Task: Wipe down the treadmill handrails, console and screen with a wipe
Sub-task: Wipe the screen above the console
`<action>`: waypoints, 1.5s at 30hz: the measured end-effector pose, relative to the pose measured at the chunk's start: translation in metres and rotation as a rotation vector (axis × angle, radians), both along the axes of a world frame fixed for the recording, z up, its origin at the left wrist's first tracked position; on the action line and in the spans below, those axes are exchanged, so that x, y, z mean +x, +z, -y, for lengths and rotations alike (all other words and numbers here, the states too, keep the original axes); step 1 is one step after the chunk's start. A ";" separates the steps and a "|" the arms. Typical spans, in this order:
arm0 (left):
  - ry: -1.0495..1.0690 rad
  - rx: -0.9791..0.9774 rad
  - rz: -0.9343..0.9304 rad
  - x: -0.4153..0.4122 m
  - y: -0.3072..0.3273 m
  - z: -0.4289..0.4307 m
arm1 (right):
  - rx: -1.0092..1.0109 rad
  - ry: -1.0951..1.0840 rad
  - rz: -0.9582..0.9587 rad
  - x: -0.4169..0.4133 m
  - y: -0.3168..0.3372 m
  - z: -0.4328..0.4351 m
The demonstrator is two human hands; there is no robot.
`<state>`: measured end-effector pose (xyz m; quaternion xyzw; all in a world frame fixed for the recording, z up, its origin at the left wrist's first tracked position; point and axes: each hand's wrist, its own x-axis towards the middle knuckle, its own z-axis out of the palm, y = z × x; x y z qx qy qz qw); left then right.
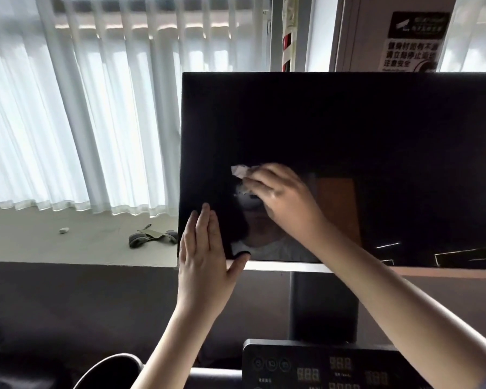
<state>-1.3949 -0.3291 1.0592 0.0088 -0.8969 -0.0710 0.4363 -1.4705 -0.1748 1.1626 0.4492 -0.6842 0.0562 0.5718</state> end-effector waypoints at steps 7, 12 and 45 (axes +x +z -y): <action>0.004 -0.001 0.004 0.000 0.000 0.000 | -0.103 -0.050 0.069 0.011 -0.016 -0.002; 0.003 -0.006 0.002 0.001 0.000 -0.001 | -0.085 -0.047 0.140 0.007 -0.018 -0.019; -0.036 0.005 0.004 0.007 0.007 -0.001 | -0.086 0.023 0.241 0.049 -0.104 -0.023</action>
